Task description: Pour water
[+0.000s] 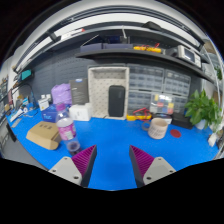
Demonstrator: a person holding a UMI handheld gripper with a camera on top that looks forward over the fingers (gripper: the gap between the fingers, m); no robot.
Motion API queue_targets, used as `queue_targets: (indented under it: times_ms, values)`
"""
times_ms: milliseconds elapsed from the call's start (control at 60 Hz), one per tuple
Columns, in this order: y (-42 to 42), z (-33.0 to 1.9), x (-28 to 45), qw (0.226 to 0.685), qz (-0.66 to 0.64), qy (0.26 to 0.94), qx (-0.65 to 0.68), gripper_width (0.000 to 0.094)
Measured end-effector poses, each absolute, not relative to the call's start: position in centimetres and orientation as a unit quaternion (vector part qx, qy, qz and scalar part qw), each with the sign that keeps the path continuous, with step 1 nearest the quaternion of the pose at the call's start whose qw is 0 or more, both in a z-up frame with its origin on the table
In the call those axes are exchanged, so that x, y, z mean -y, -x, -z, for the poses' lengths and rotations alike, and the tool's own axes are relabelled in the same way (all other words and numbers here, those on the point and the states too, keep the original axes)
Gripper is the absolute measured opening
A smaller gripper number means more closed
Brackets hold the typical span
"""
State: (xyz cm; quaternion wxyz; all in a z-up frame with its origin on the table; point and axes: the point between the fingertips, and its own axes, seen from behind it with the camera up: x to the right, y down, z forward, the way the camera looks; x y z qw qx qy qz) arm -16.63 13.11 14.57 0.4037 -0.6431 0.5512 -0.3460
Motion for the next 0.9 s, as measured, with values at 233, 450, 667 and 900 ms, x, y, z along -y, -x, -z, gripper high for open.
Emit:
queue_targets:
  times_ms: [233,450,667,900]
  values:
    - [18.1,-10.5,-24.5,0.449,0.293,0.662,-0.525,0.065]
    - [14.1,-9.8,-30.6,0.487,0.281,0.646,-0.516,0.0649]
    - [8.4,-10.5,-32.2,0.513,0.312,0.622,-0.502,0.0645]
    - [5.6,-10.7,-32.4,0.521,0.35,0.613,-0.48,0.0429]
